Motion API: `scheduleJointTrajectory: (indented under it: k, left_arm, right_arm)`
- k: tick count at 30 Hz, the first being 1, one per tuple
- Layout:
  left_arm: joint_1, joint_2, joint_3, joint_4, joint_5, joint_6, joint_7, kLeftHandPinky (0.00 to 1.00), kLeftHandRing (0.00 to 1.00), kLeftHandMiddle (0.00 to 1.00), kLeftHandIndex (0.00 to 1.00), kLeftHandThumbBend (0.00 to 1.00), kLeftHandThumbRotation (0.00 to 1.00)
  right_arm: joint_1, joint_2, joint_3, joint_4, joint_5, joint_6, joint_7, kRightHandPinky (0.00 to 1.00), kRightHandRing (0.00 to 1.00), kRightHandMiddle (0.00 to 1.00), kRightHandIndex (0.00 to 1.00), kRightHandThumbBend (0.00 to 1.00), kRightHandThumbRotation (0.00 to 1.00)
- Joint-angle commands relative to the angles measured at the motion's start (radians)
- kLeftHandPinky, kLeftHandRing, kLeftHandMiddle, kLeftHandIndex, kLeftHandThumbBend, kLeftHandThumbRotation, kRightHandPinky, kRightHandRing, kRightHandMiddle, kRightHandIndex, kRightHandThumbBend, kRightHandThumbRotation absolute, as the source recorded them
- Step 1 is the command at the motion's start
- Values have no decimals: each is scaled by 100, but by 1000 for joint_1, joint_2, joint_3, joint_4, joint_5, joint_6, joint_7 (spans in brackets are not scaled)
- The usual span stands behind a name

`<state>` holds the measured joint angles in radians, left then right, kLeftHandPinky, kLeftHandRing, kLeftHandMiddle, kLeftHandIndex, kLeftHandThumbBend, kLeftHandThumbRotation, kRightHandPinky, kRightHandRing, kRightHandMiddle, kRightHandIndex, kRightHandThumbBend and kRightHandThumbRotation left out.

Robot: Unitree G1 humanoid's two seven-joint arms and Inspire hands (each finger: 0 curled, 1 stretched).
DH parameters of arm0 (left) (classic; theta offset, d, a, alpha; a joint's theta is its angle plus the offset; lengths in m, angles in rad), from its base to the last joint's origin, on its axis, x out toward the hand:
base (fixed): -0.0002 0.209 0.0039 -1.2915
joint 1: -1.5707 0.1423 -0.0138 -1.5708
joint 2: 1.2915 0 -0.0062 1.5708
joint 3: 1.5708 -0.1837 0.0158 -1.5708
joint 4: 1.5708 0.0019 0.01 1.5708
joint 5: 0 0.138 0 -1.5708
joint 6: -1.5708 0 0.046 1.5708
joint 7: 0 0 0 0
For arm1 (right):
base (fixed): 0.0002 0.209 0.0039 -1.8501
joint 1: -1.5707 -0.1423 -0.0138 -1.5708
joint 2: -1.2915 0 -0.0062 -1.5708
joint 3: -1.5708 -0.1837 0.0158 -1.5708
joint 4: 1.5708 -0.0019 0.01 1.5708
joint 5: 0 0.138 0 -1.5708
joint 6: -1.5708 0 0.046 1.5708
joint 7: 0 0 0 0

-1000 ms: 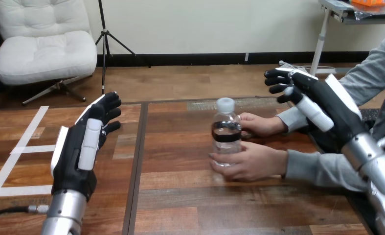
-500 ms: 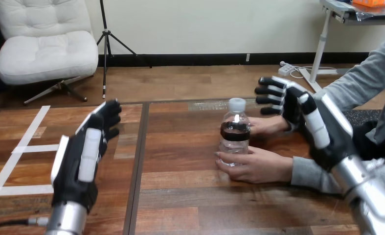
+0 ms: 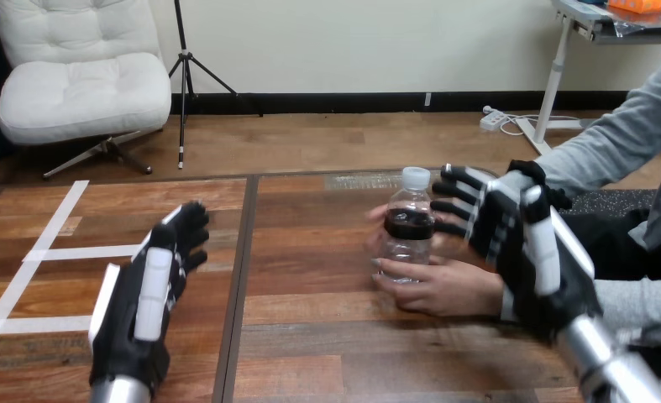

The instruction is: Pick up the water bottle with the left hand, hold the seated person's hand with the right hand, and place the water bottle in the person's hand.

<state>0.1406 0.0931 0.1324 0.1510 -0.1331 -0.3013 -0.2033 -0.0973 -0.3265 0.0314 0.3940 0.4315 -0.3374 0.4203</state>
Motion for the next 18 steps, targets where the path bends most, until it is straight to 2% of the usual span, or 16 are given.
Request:
scheduleJointTrajectory:
  k: [1, 8, 18]
  left_arm:
    - [-29, -38, -45, -176, -66, -12, -26, 87, 88, 87, 84, 81, 99]
    - [-18, -55, -60, -189, -49, -30, -18, 86, 87, 87, 85, 80, 99]
    - [-7, -83, -80, -204, -26, -58, -5, 86, 85, 86, 85, 76, 99]
  right_arm:
    - [79, 62, -24, -392, 106, 107, -59, 88, 92, 92, 93, 89, 100]
    - [145, 94, -6, -460, 95, 111, -56, 97, 97, 96, 96, 87, 100]
    - [201, 122, 2, -522, 105, 128, -32, 100, 100, 100, 100, 86, 100]
